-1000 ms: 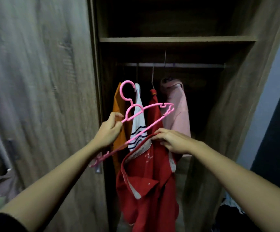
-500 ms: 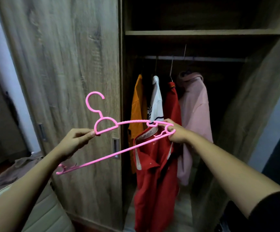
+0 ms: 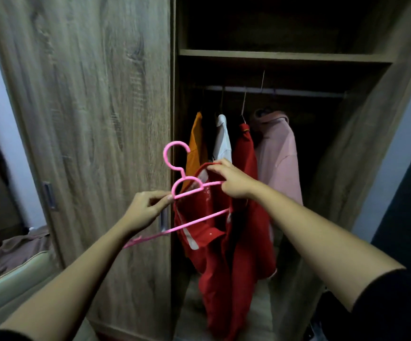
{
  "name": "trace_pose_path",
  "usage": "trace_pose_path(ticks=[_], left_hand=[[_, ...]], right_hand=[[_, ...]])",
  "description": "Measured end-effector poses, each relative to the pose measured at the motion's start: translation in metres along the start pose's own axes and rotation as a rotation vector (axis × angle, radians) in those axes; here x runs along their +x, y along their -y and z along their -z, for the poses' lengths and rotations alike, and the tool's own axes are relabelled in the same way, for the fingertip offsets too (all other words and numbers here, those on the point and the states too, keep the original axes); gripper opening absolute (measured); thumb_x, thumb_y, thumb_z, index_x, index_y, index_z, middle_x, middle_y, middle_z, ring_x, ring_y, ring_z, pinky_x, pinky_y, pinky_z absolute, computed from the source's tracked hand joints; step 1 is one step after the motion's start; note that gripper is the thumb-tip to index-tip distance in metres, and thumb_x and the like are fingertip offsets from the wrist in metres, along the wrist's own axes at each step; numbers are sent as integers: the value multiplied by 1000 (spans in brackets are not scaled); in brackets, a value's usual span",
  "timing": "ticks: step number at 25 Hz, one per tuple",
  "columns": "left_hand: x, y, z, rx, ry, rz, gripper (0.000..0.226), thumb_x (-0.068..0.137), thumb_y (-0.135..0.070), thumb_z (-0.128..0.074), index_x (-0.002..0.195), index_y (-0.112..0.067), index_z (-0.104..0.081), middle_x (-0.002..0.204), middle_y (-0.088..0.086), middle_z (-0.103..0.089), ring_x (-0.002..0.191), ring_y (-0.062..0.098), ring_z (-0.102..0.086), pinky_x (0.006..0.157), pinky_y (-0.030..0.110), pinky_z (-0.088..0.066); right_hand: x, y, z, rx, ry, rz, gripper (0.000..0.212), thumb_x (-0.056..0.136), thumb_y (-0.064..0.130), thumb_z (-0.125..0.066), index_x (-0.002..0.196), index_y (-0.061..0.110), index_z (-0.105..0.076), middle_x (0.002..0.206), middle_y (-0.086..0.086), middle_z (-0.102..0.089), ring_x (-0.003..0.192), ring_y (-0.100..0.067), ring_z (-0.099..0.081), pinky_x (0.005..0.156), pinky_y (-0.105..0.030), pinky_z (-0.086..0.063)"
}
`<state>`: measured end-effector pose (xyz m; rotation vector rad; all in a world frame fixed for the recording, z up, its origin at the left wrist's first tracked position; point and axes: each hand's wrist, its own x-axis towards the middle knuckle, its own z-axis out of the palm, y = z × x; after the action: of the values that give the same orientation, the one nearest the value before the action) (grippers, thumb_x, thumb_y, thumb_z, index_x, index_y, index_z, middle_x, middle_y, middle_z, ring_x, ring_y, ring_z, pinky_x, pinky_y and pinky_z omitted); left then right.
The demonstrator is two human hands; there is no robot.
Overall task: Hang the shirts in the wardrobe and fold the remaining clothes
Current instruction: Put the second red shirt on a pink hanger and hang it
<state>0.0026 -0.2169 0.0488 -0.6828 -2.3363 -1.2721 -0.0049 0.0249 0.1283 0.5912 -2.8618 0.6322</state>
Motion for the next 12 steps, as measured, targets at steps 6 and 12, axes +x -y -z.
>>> trace_pose_path(ticks=[6, 12], left_hand=[[6, -14, -22, -354, -234, 4, 18, 85, -32, -59, 70, -33, -70, 58, -25, -59, 59, -11, -47, 58, 11, -40], [18, -38, -32, 427, -831, -265, 13, 86, -27, -63, 98, -22, -61, 91, 7, -62, 88, 21, -48, 77, 38, -38]], right_hand=[[0, 15, 41, -724, -291, 438, 55, 85, 62, -30, 125, 29, -50, 116, 3, -62, 101, -20, -63, 82, -39, -44], [-1, 4, 65, -775, -582, 497, 45, 85, 55, -35, 78, 17, -59, 69, -1, -64, 58, -25, -65, 42, -17, -16]])
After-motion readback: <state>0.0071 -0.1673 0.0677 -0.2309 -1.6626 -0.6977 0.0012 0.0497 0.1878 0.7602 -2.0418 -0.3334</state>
